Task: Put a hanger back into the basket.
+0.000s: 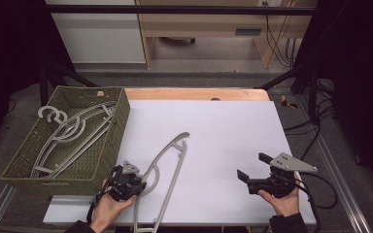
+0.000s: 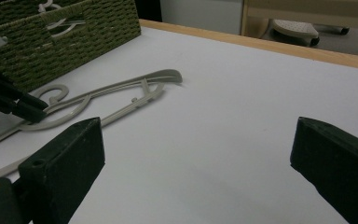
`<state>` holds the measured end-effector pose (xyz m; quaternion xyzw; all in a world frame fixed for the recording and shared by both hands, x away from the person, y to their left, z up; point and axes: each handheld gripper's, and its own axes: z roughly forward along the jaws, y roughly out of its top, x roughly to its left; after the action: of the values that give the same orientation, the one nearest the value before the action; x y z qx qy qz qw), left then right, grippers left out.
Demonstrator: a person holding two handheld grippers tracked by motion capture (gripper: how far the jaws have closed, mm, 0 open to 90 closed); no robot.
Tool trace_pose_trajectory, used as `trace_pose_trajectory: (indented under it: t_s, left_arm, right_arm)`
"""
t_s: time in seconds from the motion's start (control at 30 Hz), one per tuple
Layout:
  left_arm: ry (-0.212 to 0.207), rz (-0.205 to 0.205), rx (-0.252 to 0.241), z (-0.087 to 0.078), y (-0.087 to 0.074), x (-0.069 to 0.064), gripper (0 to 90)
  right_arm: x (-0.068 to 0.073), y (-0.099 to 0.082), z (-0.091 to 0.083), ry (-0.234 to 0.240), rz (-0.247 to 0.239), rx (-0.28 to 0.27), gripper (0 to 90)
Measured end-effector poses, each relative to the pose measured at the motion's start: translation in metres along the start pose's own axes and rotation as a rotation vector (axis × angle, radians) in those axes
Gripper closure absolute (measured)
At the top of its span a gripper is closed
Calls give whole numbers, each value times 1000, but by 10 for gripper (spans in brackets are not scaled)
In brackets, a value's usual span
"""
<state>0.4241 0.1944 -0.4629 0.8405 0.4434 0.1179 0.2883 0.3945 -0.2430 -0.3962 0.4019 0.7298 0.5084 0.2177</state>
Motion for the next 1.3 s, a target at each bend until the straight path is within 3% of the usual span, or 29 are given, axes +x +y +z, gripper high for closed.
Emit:
trace_pose_trajectory:
  t_s: [0.2, 0.53, 0.67, 0.77, 0.87, 1.0, 1.1, 1.27, 1.3]
  left_arm:
    - [33, 16, -5, 5, 13, 1, 756]
    - [32, 25, -31, 16, 26, 5, 765]
    - [32, 52, -52, 24, 34, 7, 769]
    - [21, 44, -63, 26, 37, 8, 770]
    - [7, 39, -82, 20, 35, 8, 775]
    - [-25, 22, -105, 6, 26, 5, 662]
    - [-40, 27, -68, 2, 16, 1, 598]
    - [-40, 47, -8, 3, 0, -7, 564]
    - [-35, 55, -15, 2, -2, -8, 563]
  right_arm:
    - [-1, 0, -1, 1, 1, 4, 31]
    - [-1, -1, -1, 1, 1, 4, 31]
    - [-1, 0, -1, 5, 4, 0, 31]
    - [-2, -1, 0, 2, 2, 4, 31]
    - [-2, -1, 0, 3, 2, 4, 30]
    - [-1, 0, -2, 0, 1, 0, 31]
    - [-1, 0, -3, 3, 5, -2, 31]
    - [-1, -1, -2, -1, 0, 3, 31]
    - [-1, -1, -2, 1, -1, 3, 31]
